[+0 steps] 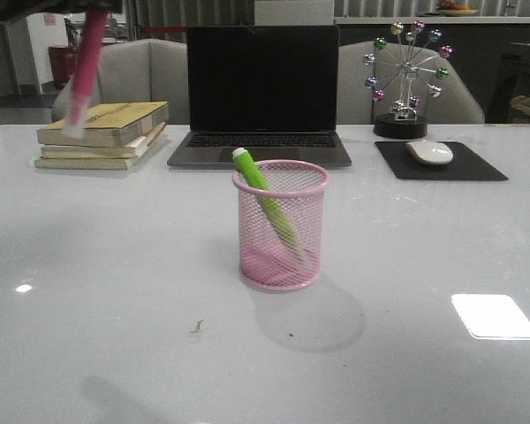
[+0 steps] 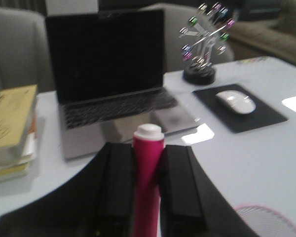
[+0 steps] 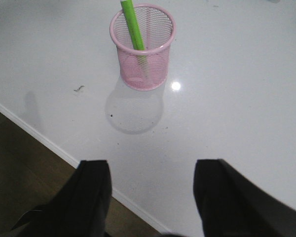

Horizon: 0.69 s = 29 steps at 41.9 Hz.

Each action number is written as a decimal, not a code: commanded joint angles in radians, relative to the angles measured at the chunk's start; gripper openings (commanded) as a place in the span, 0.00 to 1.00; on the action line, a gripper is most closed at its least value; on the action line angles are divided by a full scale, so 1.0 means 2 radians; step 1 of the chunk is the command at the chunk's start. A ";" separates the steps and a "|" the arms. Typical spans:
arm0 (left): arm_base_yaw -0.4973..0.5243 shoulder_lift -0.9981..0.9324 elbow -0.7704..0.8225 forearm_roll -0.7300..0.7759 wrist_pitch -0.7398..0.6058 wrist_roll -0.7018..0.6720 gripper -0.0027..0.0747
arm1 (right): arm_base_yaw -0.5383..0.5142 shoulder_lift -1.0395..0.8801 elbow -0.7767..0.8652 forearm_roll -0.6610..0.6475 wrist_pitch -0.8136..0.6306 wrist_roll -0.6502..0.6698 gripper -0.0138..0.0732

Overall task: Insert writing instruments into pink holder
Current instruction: 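Lift the pink marker with the left gripper and carry it over the holder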

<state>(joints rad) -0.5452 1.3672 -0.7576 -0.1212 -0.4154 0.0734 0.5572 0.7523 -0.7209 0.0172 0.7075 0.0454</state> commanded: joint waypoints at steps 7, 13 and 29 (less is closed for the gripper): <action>-0.093 0.068 -0.050 -0.005 -0.168 -0.003 0.15 | -0.001 -0.004 -0.014 -0.002 -0.033 -0.005 0.72; -0.121 0.143 -0.095 -0.005 -0.189 -0.003 0.15 | -0.001 -0.004 -0.014 -0.002 -0.033 -0.005 0.72; -0.132 0.210 -0.126 -0.005 -0.182 -0.003 0.50 | -0.001 -0.004 -0.014 -0.002 -0.033 -0.005 0.72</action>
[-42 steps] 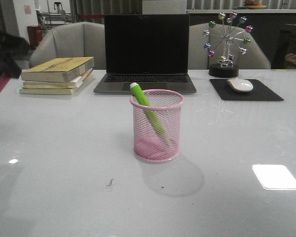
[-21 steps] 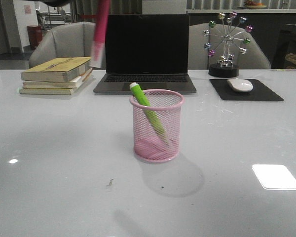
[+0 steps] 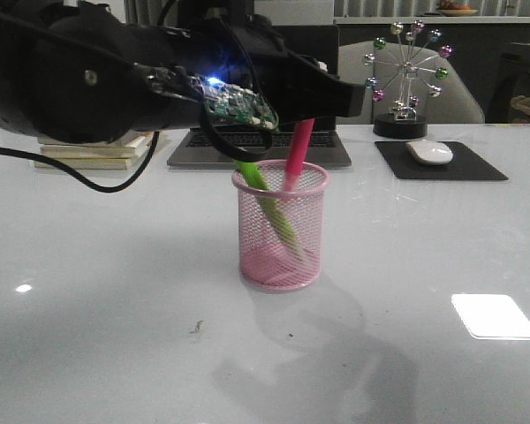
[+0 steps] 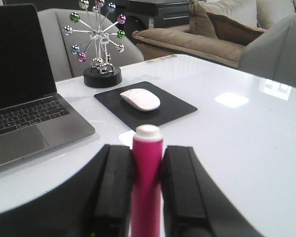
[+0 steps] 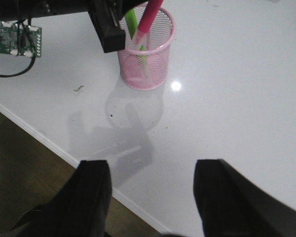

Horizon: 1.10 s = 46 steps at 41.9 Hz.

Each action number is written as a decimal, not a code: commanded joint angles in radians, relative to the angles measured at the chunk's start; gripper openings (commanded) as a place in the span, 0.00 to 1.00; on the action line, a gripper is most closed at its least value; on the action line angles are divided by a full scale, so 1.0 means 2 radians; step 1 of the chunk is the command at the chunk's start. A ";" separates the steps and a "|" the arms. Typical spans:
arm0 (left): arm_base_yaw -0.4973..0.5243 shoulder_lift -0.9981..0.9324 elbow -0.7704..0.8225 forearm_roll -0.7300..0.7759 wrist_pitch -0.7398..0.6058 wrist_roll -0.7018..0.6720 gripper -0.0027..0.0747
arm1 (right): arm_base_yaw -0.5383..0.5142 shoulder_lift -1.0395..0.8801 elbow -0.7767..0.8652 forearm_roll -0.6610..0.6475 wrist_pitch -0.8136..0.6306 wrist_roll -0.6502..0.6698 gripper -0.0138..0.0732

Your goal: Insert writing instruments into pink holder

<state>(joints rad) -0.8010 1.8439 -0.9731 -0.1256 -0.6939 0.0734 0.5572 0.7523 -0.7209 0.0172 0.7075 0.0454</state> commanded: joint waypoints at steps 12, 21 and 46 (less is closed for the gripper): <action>-0.002 -0.150 -0.018 0.010 0.144 0.002 0.57 | -0.001 -0.004 -0.014 -0.002 -0.033 -0.005 0.72; 0.002 -0.291 -0.018 0.035 0.414 0.002 0.57 | -0.001 -0.004 -0.014 -0.002 -0.033 -0.005 0.72; 0.003 -0.557 0.134 0.111 0.636 -0.022 0.57 | -0.001 -0.004 -0.014 -0.004 -0.037 -0.005 0.72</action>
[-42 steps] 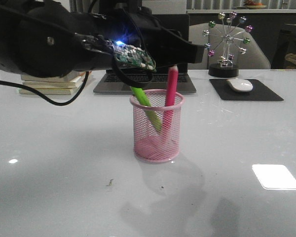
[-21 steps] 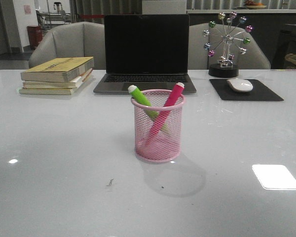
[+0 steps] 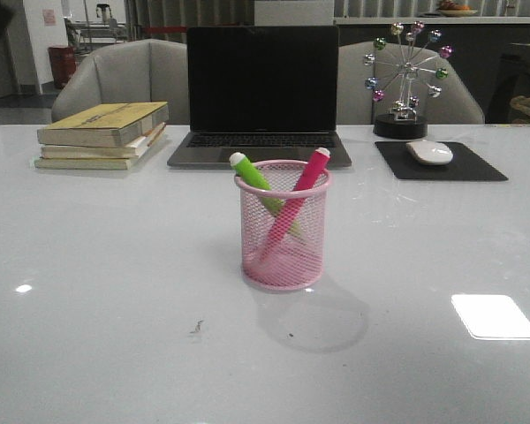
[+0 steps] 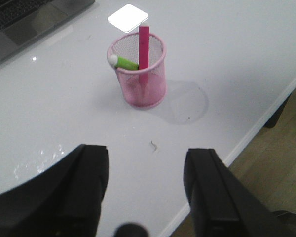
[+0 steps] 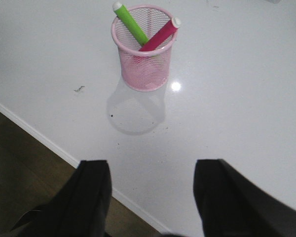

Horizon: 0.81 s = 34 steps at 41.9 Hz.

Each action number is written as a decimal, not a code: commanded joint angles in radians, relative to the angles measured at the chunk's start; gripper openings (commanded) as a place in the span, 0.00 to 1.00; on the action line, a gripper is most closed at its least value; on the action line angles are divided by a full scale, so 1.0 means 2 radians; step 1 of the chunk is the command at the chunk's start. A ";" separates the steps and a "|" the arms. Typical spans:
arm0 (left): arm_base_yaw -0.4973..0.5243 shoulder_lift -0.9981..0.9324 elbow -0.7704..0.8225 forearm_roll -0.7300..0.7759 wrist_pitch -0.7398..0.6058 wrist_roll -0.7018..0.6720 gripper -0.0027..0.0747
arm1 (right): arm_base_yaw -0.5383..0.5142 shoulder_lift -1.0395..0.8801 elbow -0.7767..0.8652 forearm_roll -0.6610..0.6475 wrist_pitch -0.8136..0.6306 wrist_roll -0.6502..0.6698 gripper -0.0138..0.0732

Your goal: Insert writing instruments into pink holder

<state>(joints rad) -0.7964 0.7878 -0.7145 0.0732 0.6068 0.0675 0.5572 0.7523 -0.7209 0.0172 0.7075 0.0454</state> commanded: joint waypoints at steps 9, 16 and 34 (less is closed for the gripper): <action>0.001 -0.049 0.027 0.077 0.023 -0.133 0.55 | -0.001 -0.004 -0.009 -0.017 -0.051 -0.005 0.72; 0.001 -0.049 0.032 0.083 0.031 -0.159 0.50 | -0.001 -0.004 0.014 -0.018 -0.062 -0.005 0.58; 0.000 -0.049 0.032 0.068 0.031 -0.159 0.15 | -0.001 -0.004 0.029 -0.017 -0.062 -0.005 0.24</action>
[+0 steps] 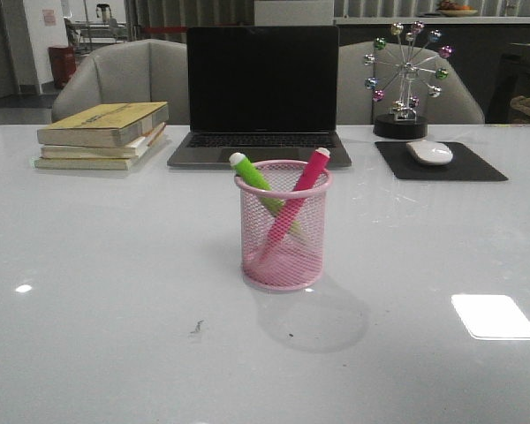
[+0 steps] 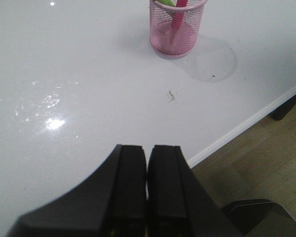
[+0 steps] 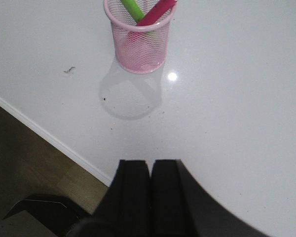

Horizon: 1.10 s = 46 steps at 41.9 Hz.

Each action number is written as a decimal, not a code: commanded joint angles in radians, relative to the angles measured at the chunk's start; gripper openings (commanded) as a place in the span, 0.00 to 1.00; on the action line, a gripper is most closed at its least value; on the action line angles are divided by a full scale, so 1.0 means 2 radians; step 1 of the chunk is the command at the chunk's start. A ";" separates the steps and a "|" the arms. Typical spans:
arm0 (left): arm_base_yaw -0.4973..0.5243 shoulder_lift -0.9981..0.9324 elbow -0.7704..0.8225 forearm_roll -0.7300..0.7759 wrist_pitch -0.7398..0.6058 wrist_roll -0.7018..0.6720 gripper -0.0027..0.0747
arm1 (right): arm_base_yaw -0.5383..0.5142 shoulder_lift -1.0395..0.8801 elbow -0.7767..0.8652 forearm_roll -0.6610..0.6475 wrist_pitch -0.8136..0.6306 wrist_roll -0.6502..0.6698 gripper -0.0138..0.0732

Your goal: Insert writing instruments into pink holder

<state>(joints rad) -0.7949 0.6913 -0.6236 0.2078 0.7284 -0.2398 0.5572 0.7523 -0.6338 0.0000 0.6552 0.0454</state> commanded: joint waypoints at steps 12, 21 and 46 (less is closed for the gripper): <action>-0.002 -0.007 -0.012 0.001 -0.033 -0.005 0.15 | -0.001 -0.004 -0.014 -0.009 -0.036 -0.005 0.24; 0.081 -0.060 0.008 -0.020 -0.078 0.026 0.16 | -0.001 -0.004 -0.014 -0.009 -0.035 -0.005 0.24; 0.358 -0.360 0.264 -0.179 -0.291 0.198 0.16 | -0.001 -0.004 -0.014 -0.009 -0.035 -0.005 0.24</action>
<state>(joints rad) -0.1081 0.0232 -0.1035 -0.1316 0.2517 0.1542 0.5572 0.7523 -0.6338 0.0000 0.6552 0.0454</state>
